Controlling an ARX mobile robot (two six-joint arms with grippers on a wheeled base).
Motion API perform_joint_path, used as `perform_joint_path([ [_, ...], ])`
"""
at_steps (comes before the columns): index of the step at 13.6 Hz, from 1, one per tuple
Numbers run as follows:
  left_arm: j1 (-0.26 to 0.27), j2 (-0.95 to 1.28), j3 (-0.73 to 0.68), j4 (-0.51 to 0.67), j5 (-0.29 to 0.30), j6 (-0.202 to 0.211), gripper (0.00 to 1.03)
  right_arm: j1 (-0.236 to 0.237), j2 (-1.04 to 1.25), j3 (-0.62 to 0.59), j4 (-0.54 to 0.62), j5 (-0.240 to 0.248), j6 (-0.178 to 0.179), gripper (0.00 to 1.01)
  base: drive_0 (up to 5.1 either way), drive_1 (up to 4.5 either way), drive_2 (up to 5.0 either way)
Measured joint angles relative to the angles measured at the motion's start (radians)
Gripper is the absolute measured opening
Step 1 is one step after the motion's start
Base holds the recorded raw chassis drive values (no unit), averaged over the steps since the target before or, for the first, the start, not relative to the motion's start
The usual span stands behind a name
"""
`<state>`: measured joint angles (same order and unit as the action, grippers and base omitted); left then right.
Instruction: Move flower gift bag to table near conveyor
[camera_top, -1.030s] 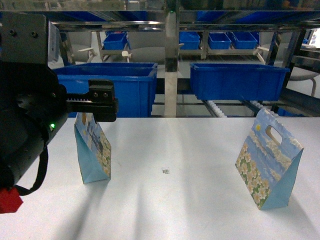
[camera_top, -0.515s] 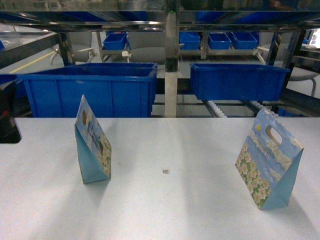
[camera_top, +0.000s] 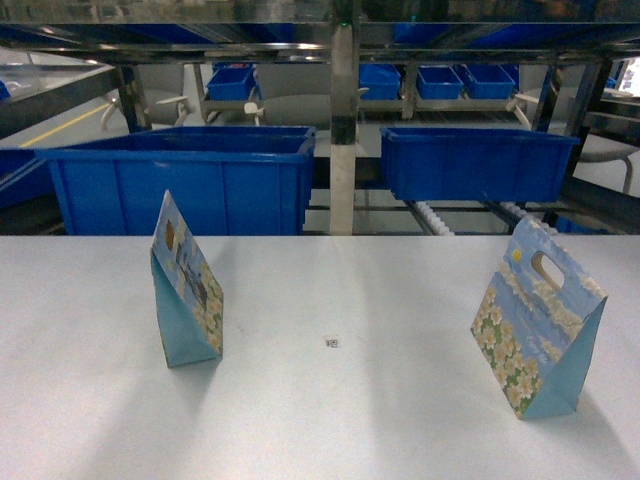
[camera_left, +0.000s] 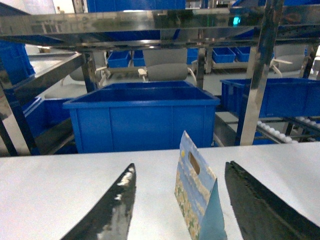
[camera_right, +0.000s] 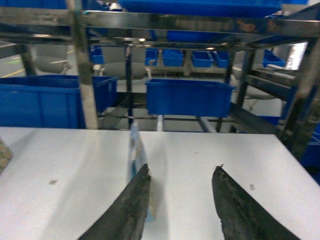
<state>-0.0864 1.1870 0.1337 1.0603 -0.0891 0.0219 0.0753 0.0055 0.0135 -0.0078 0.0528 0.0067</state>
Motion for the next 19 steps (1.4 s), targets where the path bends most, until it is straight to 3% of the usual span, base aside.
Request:
perform_joint_path([
  [1, 0.011, -0.045, -0.028, -0.045, 0.009, -0.008, 0.43, -0.079, 0.0, 0.0, 0.006, -0.032, -0.001, 0.3, 0.0, 0.0, 0.0],
  [2, 0.05, -0.098, -0.054, -0.087, 0.065, -0.014, 0.3, -0.081, 0.0, 0.0, 0.004, -0.043, -0.001, 0.18, 0.0, 0.0, 0.0],
  [3, 0.083, -0.163, -0.07, -0.125, 0.082, -0.016, 0.17, -0.074, 0.0, 0.0, 0.004, -0.053, -0.001, 0.05, 0.0, 0.0, 0.0],
  [4, 0.09, -0.234, -0.079, -0.169, 0.082, -0.018, 0.03, -0.076, 0.0, 0.0, 0.004, -0.053, -0.005, 0.02, 0.0, 0.0, 0.0],
  [13, 0.084, -0.709, -0.118, -0.586, 0.089, -0.021, 0.02, -0.076, 0.0, 0.0, 0.004, -0.053, -0.005, 0.02, 0.0, 0.0, 0.0],
  [19, 0.084, -0.888, -0.119, -0.76, 0.089, -0.021, 0.02, -0.076, 0.0, 0.0, 0.004, -0.053, -0.005, 0.02, 0.0, 0.0, 0.0],
])
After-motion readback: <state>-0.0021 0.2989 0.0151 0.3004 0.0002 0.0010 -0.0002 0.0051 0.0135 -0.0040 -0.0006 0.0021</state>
